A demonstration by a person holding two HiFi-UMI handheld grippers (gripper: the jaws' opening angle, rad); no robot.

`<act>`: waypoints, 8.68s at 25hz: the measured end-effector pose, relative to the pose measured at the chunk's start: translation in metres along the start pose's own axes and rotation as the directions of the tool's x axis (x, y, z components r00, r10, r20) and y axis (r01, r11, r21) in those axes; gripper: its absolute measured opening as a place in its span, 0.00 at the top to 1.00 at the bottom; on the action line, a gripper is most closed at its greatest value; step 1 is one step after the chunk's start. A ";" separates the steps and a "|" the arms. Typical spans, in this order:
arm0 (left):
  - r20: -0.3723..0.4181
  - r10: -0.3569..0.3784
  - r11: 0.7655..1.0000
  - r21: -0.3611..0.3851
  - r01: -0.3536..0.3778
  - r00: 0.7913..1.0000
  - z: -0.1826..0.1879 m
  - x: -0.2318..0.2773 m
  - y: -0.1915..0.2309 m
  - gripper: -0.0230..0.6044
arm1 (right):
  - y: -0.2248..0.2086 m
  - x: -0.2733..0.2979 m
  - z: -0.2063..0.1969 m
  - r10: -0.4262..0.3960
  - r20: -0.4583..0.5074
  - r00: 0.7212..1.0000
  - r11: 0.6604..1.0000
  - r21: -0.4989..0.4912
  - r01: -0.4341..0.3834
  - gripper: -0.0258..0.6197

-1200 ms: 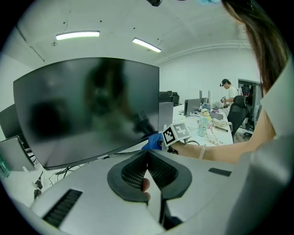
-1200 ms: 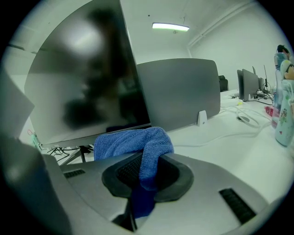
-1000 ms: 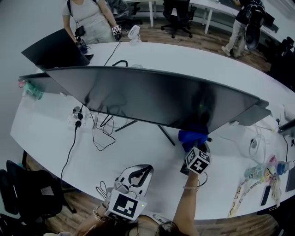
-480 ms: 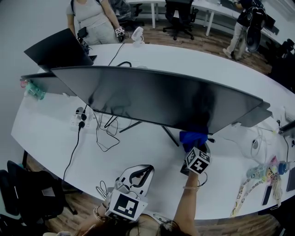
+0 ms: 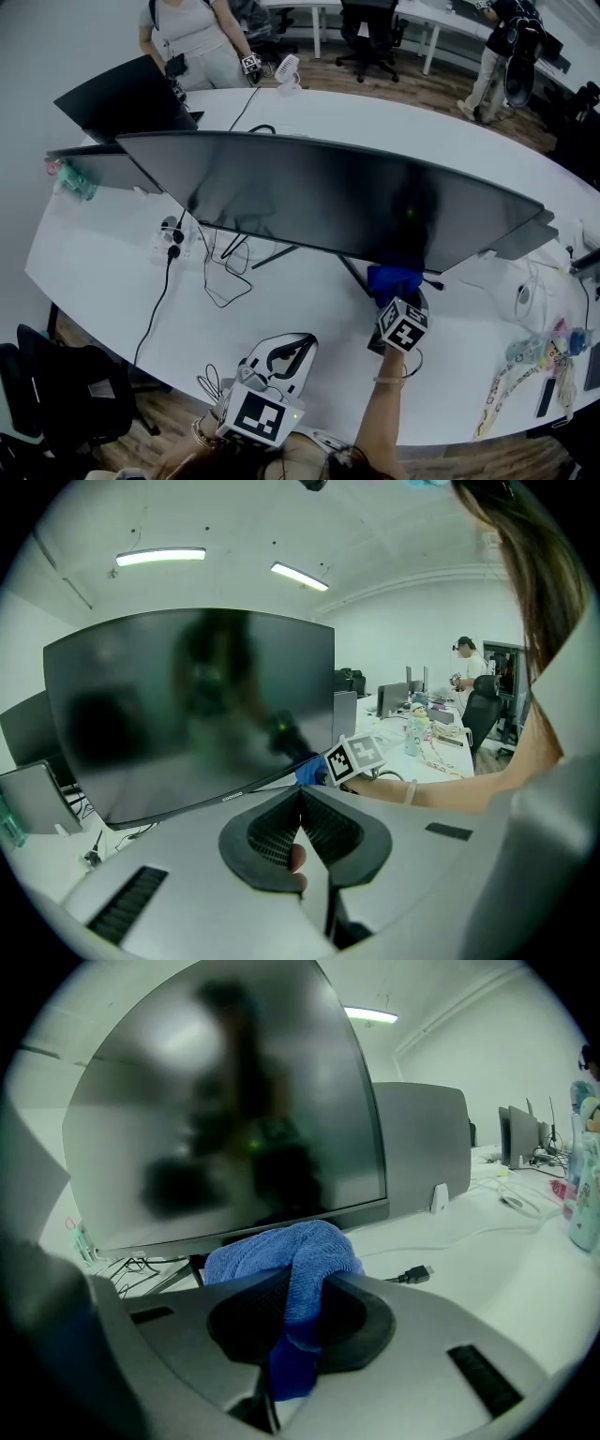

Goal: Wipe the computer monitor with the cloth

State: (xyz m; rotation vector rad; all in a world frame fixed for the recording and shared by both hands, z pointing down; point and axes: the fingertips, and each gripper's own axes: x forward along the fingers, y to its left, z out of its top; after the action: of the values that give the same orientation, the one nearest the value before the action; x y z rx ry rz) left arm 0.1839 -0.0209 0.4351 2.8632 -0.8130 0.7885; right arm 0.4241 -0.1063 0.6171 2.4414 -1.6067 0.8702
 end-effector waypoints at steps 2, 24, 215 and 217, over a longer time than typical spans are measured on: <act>0.000 0.002 1.000 0.000 -0.002 1.000 -0.001 -0.002 0.004 0.95 | 0.004 0.001 -0.001 0.002 0.001 1.000 1.000 0.000 -0.002 0.86; -0.009 0.022 1.000 -0.013 -0.022 1.000 -0.015 -0.017 0.038 0.95 | 0.047 0.005 -0.009 0.025 -0.001 1.000 1.000 -0.014 -0.025 0.86; 0.017 0.091 0.994 -0.056 -0.090 0.996 -0.088 -0.170 0.204 0.95 | 0.379 0.002 -0.053 0.262 -0.046 0.964 0.936 -0.231 -0.265 0.86; 0.017 0.088 0.995 -0.046 -0.087 0.996 -0.088 -0.173 0.207 0.95 | 0.383 0.002 -0.053 0.262 -0.039 0.964 0.937 -0.230 -0.263 0.86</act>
State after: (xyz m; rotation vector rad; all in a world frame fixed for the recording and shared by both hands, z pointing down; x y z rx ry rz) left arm -0.0872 -0.0995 0.4104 2.8166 -0.9526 0.7421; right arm 0.0705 -0.2570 0.5751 2.0959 -1.9411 0.6727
